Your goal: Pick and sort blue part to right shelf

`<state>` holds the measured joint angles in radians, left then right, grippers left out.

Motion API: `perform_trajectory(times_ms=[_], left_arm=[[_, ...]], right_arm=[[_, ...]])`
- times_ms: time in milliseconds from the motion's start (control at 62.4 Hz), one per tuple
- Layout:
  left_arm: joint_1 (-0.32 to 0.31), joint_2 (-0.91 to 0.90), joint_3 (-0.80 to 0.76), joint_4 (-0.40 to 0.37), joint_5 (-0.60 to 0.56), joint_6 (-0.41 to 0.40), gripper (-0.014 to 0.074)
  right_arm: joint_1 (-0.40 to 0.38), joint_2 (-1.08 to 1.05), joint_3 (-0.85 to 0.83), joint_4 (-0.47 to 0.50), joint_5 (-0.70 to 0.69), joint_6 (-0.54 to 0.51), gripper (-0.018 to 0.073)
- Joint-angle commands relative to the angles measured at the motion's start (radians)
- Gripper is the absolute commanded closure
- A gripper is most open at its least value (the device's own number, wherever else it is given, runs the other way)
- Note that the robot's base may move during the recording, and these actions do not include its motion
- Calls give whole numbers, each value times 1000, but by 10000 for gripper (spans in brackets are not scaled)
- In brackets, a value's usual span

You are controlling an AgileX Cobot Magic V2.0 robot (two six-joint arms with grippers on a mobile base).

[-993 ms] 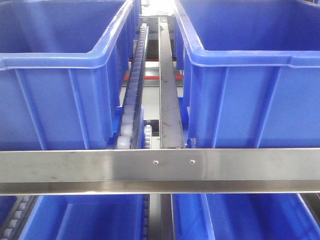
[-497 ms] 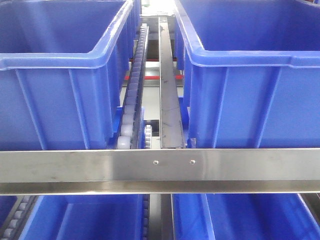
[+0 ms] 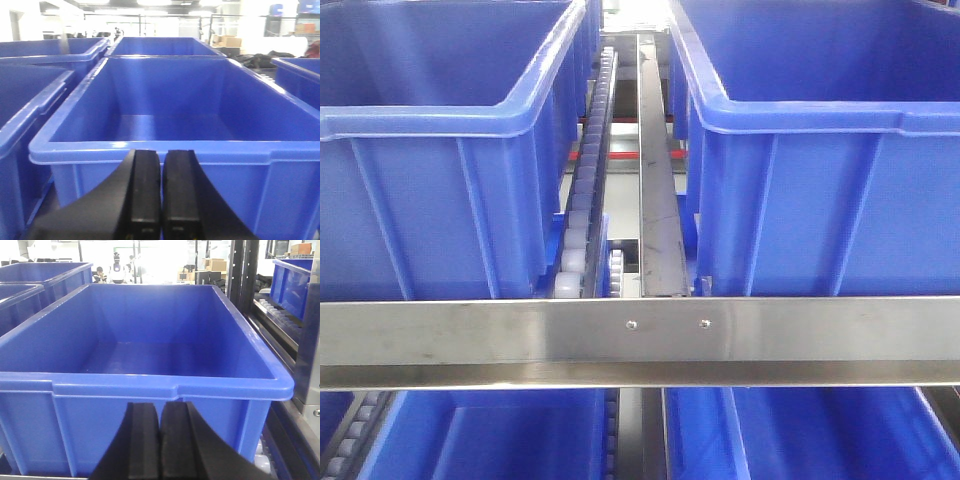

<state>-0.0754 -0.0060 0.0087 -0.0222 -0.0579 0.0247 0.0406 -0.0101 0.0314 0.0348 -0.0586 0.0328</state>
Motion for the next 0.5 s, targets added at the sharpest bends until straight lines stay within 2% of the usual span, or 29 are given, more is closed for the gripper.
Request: perform_trajectory(times_ms=[0,481], left_arm=[[3,-23,23,-4,-94,-12,473],[3,-23,23,-4,-92,-12,473]], right_arm=[[-7,-21,-22,-1,-95,-11,529],[-7,-21,-22,-1,-95,-11,529]])
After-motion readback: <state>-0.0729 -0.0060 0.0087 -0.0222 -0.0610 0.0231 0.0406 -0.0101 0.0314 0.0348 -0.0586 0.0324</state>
